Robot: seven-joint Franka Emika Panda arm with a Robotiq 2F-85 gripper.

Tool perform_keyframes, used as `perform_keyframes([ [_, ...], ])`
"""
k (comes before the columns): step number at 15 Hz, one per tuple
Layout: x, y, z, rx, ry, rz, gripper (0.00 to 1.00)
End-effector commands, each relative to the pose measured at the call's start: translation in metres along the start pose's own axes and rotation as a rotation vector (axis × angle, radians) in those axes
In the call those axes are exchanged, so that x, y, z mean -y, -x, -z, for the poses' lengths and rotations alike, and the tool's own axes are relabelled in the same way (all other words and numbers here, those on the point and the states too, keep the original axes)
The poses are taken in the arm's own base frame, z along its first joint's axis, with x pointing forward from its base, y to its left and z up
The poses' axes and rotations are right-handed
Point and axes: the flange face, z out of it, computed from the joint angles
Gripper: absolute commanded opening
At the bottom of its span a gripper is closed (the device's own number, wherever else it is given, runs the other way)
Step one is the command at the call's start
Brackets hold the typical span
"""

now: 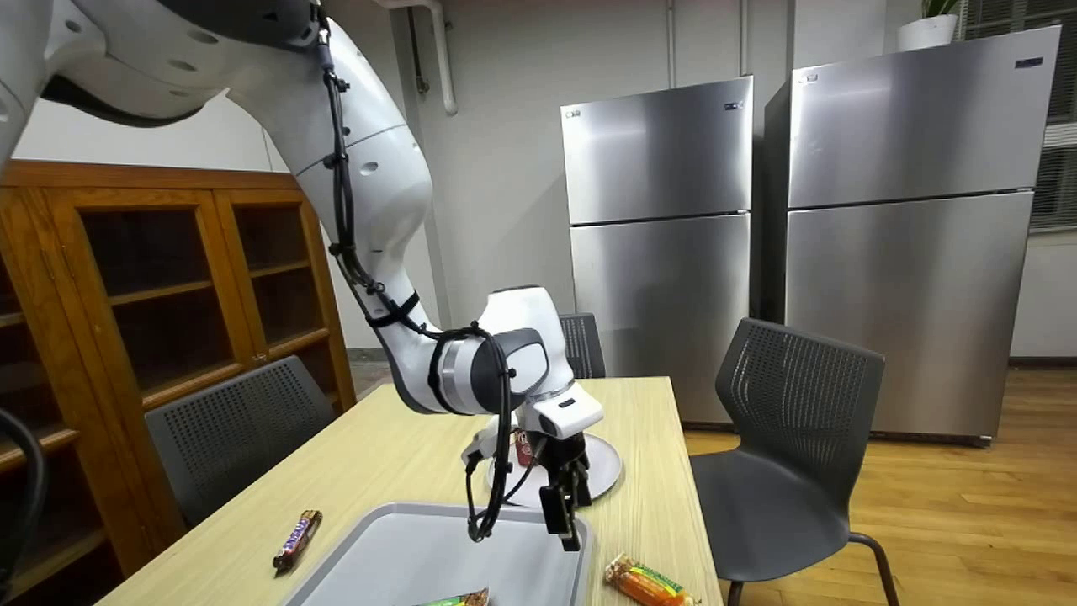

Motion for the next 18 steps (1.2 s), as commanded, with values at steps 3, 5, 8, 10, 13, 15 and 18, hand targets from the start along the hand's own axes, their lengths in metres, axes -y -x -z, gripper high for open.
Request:
perform_keyframes([
  [3, -0.012, 0.057, 0.013, 0.044, -0.01, 0.178, 1.0],
  [5, -0.013, 0.081, 0.013, 0.062, -0.011, 0.242, 1.0],
  [8, -0.016, 0.109, 0.014, 0.092, -0.009, 0.31, 1.0],
  [10, -0.017, 0.125, 0.015, 0.104, -0.006, 0.355, 1.0],
  [13, -0.01, 0.124, 0.003, 0.1, 0.012, 0.325, 1.0],
  [15, -0.011, 0.125, 0.003, 0.101, 0.012, 0.331, 1.0],
  [18, -0.011, 0.125, 0.003, 0.101, 0.012, 0.332, 1.0],
])
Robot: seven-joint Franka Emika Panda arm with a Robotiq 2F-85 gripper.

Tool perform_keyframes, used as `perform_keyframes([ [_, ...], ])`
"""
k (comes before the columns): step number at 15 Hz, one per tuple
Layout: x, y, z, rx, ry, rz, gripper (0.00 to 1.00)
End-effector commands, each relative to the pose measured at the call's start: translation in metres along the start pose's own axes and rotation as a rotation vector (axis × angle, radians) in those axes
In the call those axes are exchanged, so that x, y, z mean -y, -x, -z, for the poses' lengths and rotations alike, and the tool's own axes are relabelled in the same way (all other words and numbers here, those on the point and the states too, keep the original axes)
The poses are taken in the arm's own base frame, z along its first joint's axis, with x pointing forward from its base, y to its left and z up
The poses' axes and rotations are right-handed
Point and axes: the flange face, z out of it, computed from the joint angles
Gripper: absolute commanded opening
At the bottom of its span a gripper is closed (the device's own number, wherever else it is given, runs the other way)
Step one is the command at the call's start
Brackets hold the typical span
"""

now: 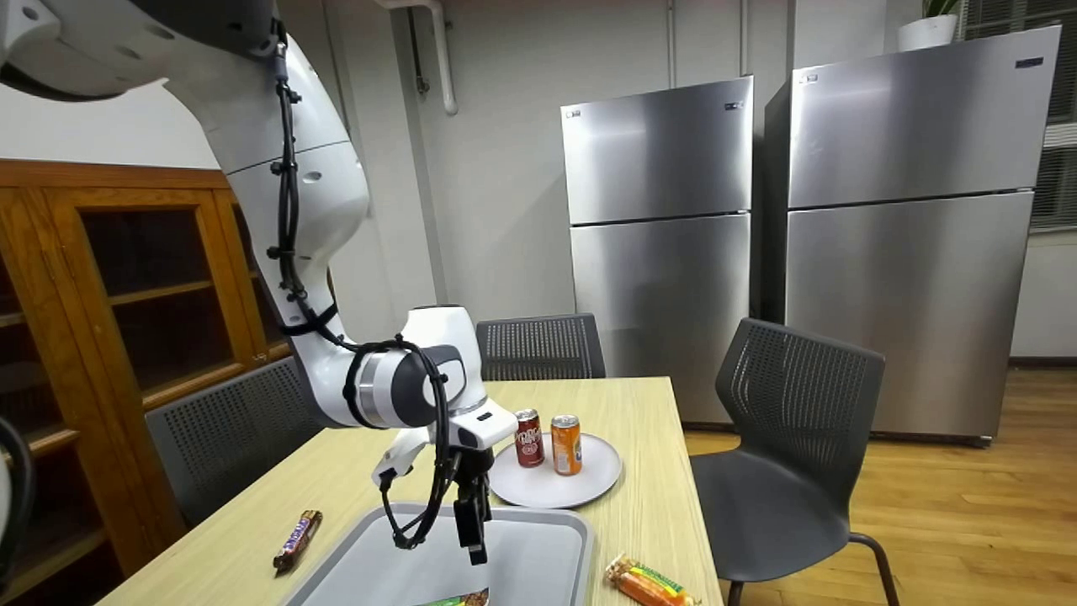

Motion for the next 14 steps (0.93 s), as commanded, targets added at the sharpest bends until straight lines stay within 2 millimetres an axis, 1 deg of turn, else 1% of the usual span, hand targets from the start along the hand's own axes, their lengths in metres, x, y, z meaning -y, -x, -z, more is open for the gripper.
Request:
perform_keyframes([
  [1, 0.0, 0.0, 0.0, 0.0, 0.001, 0.0, 1.0],
  [4, 0.0, 0.0, 0.0, 0.0, 0.0, 0.001, 1.0],
  [9, -0.011, 0.003, 0.008, 0.003, -0.023, 0.019, 1.0],
  [14, -0.028, 0.005, 0.004, -0.011, -0.03, 0.053, 1.0],
])
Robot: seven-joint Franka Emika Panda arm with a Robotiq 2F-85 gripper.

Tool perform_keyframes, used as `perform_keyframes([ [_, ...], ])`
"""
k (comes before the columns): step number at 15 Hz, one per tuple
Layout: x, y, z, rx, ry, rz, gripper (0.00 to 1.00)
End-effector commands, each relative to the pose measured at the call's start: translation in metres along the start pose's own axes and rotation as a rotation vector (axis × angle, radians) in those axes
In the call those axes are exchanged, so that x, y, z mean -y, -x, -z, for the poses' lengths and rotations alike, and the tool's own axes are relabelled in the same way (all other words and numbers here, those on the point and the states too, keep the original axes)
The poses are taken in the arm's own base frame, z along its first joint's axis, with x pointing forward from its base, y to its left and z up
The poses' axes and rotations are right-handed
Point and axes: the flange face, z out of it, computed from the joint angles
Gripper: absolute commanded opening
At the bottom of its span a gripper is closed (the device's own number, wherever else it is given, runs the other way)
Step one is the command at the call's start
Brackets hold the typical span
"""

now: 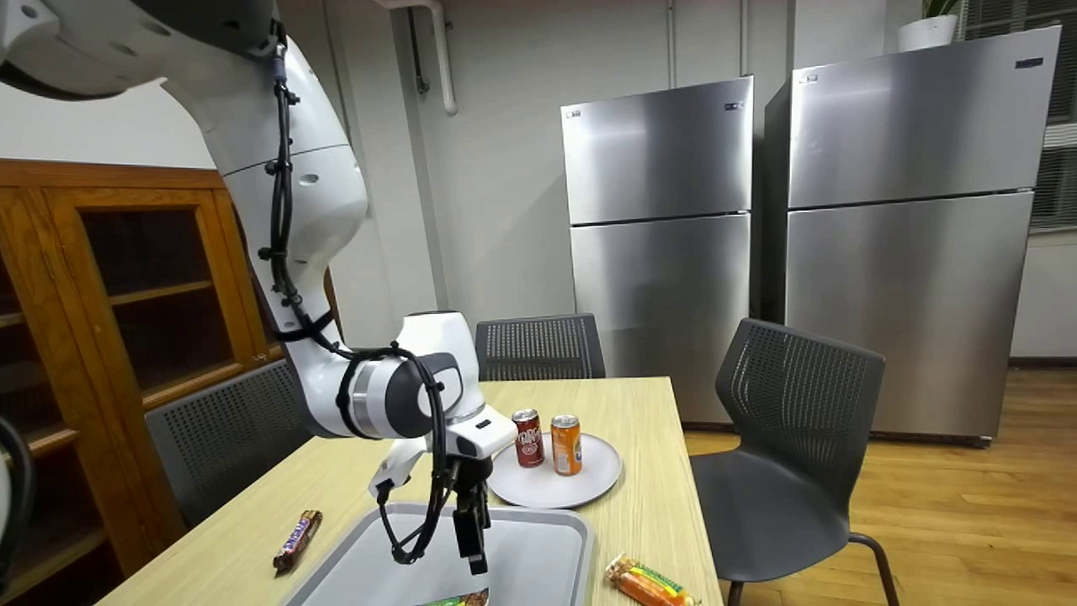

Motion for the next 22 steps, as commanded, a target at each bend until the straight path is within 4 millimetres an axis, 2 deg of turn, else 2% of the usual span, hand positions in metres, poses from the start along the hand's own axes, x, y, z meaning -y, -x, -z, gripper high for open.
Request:
perform_keyframes([
  [1, -0.019, 0.003, 0.008, -0.004, -0.023, 0.037, 1.0],
  [5, -0.027, 0.008, -0.003, 0.018, -0.022, 0.04, 1.0],
  [14, -0.045, 0.037, -0.019, 0.104, -0.002, 0.099, 1.0],
  [22, -0.062, 0.044, -0.019, 0.117, -0.018, 0.131, 1.0],
])
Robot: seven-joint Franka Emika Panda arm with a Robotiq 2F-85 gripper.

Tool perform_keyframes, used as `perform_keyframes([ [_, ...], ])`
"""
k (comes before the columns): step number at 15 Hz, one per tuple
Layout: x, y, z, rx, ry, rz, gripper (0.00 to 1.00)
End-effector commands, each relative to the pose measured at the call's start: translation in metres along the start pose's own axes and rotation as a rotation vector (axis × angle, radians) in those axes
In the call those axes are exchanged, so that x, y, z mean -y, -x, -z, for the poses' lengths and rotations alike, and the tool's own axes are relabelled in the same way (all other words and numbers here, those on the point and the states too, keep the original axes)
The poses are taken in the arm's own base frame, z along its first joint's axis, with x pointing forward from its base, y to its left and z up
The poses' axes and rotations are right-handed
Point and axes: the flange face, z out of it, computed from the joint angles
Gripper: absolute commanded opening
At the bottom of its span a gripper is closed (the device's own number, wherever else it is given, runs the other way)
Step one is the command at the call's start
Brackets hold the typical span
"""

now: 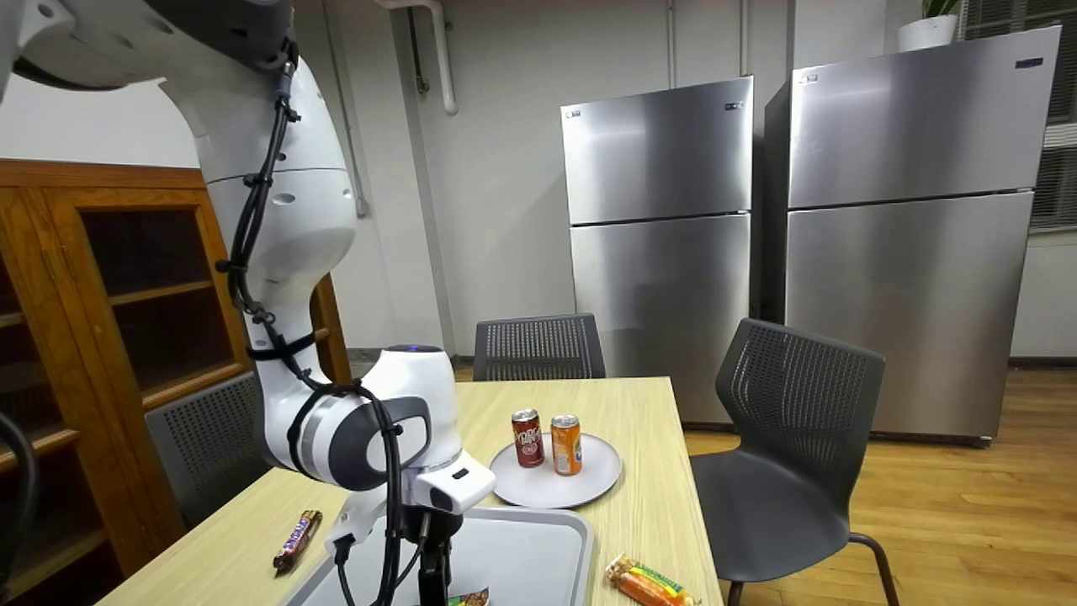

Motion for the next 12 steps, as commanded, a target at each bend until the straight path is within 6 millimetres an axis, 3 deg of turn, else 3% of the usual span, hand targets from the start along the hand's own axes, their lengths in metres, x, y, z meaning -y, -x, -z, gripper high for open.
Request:
perform_keyframes([
  [1, -0.0114, 0.0049, 0.0094, 0.007, -0.035, 0.035, 1.0],
  [3, -0.0132, 0.0055, 0.0098, 0.013, -0.043, 0.043, 1.0],
  [4, -0.0139, 0.0055, 0.0097, 0.014, -0.048, 0.048, 0.75],
  [6, -0.0144, 0.0052, 0.0093, 0.017, -0.055, 0.054, 0.66],
  [12, -0.0149, 0.0033, 0.008, 0.023, -0.063, 0.061, 0.19],
])
